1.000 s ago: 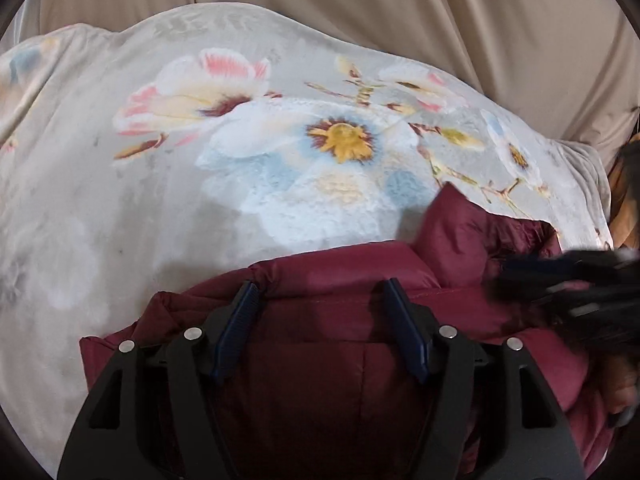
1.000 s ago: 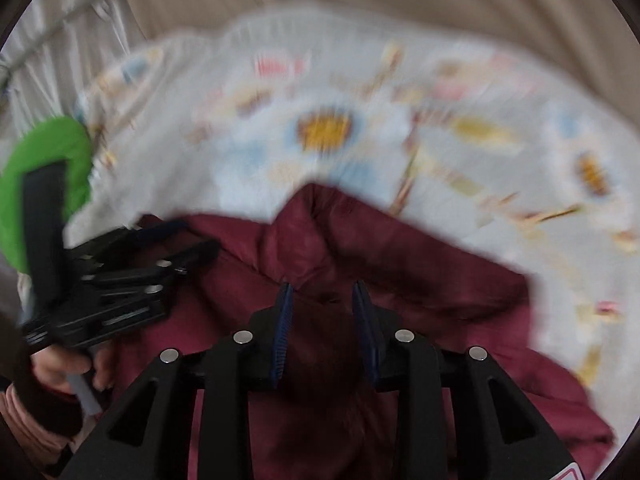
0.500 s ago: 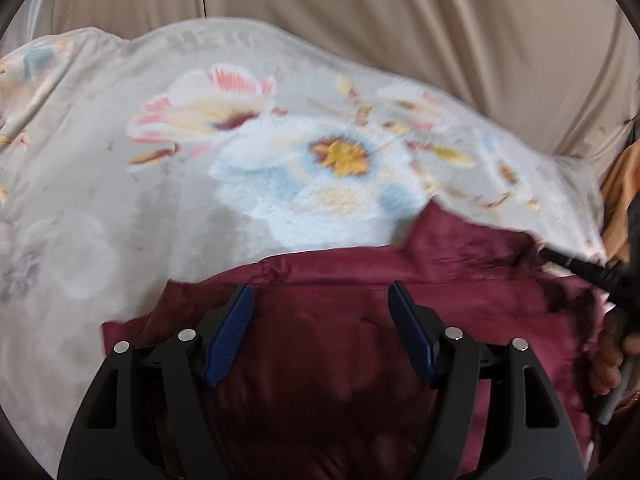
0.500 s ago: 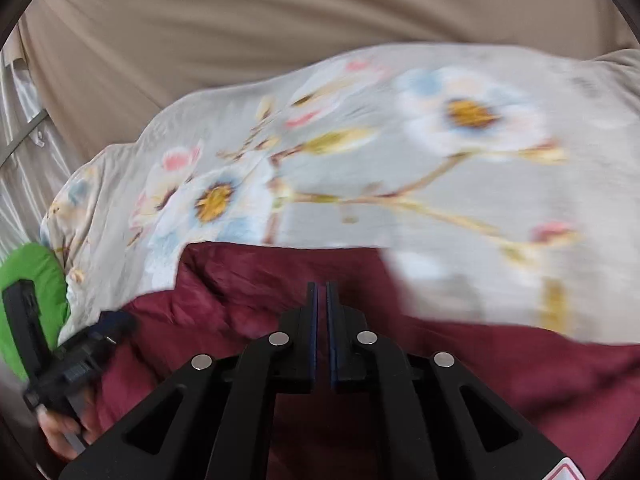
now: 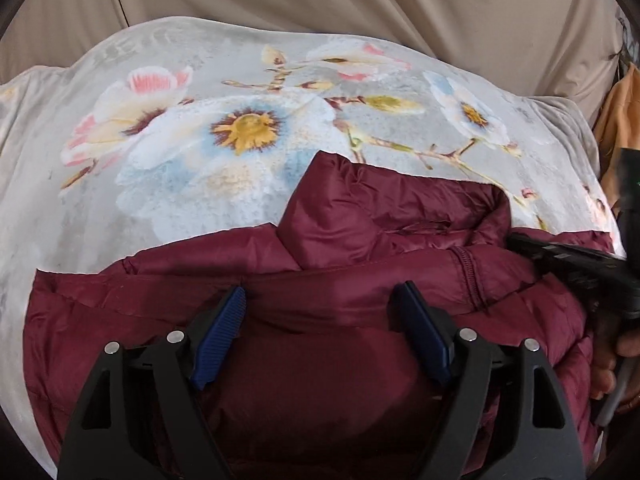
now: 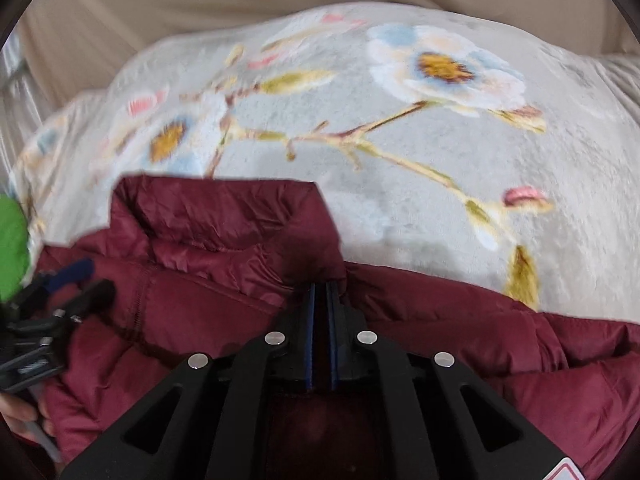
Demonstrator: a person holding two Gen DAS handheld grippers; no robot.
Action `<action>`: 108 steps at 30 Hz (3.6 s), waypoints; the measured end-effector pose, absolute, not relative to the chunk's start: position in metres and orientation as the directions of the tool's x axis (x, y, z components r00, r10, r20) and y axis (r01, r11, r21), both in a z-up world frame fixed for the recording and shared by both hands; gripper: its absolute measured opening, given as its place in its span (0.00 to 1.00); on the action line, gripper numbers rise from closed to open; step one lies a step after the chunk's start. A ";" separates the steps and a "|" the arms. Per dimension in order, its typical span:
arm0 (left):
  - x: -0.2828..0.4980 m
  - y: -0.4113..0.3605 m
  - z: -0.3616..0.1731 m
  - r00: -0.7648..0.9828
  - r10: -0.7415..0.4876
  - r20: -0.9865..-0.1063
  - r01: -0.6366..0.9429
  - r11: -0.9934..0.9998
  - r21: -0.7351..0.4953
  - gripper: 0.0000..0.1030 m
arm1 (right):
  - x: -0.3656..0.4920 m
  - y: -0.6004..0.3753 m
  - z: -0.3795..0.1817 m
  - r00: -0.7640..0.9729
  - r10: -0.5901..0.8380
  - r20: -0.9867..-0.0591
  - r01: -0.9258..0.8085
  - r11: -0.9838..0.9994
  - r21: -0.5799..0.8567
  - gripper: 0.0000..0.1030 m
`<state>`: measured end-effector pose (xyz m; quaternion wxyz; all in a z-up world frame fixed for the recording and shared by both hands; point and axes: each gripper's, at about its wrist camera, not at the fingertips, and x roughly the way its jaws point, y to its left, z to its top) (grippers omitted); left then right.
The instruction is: Fold large clothes
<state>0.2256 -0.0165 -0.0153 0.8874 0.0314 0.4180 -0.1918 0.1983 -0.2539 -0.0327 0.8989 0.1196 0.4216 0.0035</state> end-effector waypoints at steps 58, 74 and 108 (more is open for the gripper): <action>0.144 0.119 -0.016 0.685 -0.207 -0.698 0.131 0.978 -0.162 0.90 | 0.077 -0.150 0.016 0.736 0.204 -0.645 -0.134 0.979 0.156 0.15; 0.146 0.162 -0.005 0.623 -0.386 -0.680 0.096 0.901 -0.423 0.93 | 0.145 -0.125 -0.048 0.670 0.137 -0.730 -0.101 0.990 0.093 0.05; 0.083 0.013 0.116 0.466 -0.784 -0.410 0.611 0.620 -0.493 0.10 | 0.044 -0.196 -0.006 0.625 0.438 -0.647 -0.186 0.888 0.422 0.18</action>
